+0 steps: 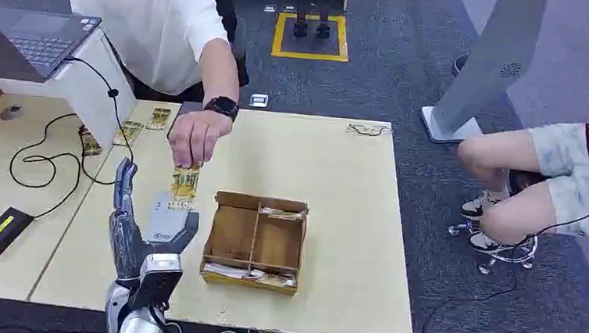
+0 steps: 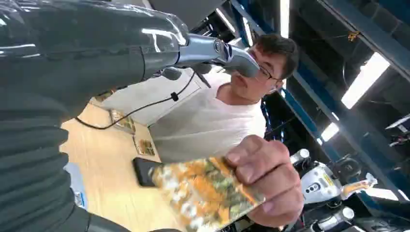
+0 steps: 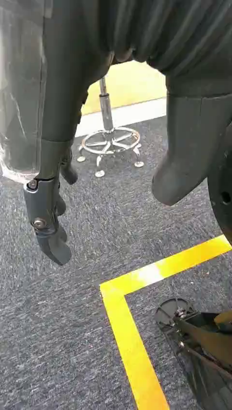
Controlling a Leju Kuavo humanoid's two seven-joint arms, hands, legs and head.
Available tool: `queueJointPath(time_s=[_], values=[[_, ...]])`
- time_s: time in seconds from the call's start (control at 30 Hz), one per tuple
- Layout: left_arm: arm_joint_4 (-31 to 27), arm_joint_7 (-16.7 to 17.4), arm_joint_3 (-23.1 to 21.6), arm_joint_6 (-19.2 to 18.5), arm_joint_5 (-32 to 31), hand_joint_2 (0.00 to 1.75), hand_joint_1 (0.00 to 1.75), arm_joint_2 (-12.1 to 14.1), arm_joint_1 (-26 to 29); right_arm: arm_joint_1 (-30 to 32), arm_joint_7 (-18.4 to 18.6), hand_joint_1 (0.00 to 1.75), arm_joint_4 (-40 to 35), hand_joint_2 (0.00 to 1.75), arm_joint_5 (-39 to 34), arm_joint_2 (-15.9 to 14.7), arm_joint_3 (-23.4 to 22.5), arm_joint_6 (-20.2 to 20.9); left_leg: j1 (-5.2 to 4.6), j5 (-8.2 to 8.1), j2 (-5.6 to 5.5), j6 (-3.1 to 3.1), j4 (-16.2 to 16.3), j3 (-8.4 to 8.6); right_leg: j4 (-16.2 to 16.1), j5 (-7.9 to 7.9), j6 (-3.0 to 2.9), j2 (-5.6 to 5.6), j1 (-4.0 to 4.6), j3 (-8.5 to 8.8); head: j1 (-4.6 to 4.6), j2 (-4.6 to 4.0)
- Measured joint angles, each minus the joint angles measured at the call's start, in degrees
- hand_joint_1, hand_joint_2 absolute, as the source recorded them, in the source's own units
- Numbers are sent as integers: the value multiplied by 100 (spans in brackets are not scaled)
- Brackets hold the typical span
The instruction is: Pass the card to the sensor for recognition and then transmit it.
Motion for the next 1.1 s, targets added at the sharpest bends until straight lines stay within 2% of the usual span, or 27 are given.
queueJointPath(time_s=[0.03,0.07,0.1,0.2,0.33,0.37,0.47,0.6,0.77,1.07,1.1], values=[[-2,-22,0,0,-125,0,0,-2,-1,0,0,0,0,175,4,0,0,0,0,0,0,0,0,0,0,0,0,0,0,0,0,0],[-4,-37,0,0,-223,175,0,-7,-2,0,0,0,0,175,4,0,0,0,0,0,0,0,0,0,0,0,0,0,0,0,2,0],[-4,-94,4,0,-387,175,0,-20,-3,1,0,0,0,175,9,0,0,0,0,0,0,0,0,0,0,0,0,0,0,0,0,0],[-20,-427,265,4,-1387,175,0,-225,-28,-1,0,0,0,175,134,0,0,2,0,0,0,0,0,0,0,0,0,-1,0,1,0,0],[-68,-1005,1118,7,-2864,175,0,-712,-241,-1,0,0,11,175,282,-13,17,22,0,1,0,-1,0,1,0,2,-1,0,0,2,0,0],[-81,-1069,1332,9,-3023,175,0,-807,-299,-1,0,0,18,175,308,-22,22,24,0,2,0,-1,0,2,0,2,-1,1,0,2,2,0],[-201,-1020,1821,9,-3530,175,0,-872,-388,-1,0,0,57,175,359,-55,44,35,2,3,6,-2,0,9,3,2,-3,7,1,-1,-7,0],[-304,-903,2222,9,-3944,175,0,-905,-471,-8,2,0,96,175,417,-96,81,42,2,4,5,-5,-1,8,4,2,-2,6,1,0,-9,0],[-332,-723,2413,11,-4262,175,0,-907,-502,-9,18,0,136,175,420,-120,125,35,1,4,4,-5,0,7,2,2,-2,5,1,1,-7,0],[-337,-712,2455,11,-4139,175,0,-911,-502,-8,31,0,153,175,420,-131,146,15,1,4,4,-5,-1,8,3,2,-2,5,1,0,-7,0],[-337,-712,2455,11,-4113,175,175,-911,-501,-8,31,0,153,175,420,-131,146,15,1,4,4,-5,-1,7,3,2,-2,5,1,0,-9,0]])
